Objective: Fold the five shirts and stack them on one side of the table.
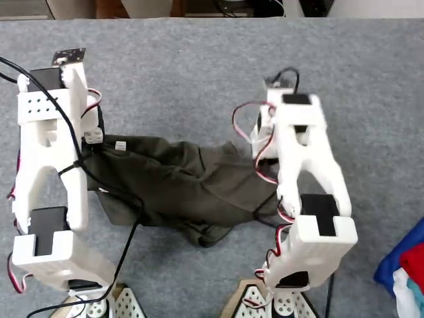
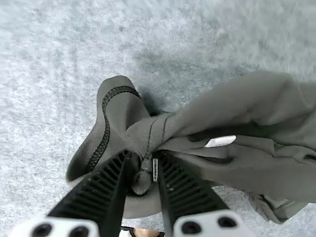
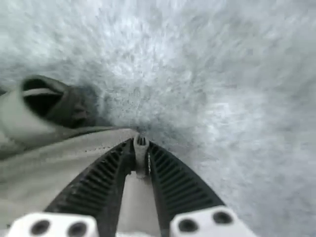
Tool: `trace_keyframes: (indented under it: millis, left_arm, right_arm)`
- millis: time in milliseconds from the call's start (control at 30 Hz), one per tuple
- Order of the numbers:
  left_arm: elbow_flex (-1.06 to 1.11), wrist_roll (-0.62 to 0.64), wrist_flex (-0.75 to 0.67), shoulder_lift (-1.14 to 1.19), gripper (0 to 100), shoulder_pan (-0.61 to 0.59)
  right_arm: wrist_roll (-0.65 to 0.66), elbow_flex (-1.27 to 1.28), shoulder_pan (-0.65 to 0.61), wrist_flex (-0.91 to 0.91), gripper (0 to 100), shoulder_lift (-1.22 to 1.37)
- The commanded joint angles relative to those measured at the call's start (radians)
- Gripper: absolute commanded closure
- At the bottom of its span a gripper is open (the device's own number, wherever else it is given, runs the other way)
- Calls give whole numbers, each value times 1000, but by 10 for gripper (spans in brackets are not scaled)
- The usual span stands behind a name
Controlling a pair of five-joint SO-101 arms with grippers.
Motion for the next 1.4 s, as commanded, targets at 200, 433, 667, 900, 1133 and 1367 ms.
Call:
trace_keyframes:
  millis: [200,433,667,900,1133,1367]
  left_arm:
    - [-138,-3,5,-8,982,-74]
    - [-54,-5,5,-7,982,-66]
    - [74,-74,5,-5,981,-66]
    - [227,-107,5,-5,916,-64]
    - [241,-107,5,-8,867,-66]
    - [157,-18,3,-7,667,-81]
  right_arm:
    - [29,-421,-5,180,995,-51]
    - [29,-275,-71,31,995,-21]
    - [31,77,-148,-384,995,15]
    - [31,302,-217,-651,995,13]
    - [64,305,-217,-664,995,2]
    - [64,305,-216,-666,995,2]
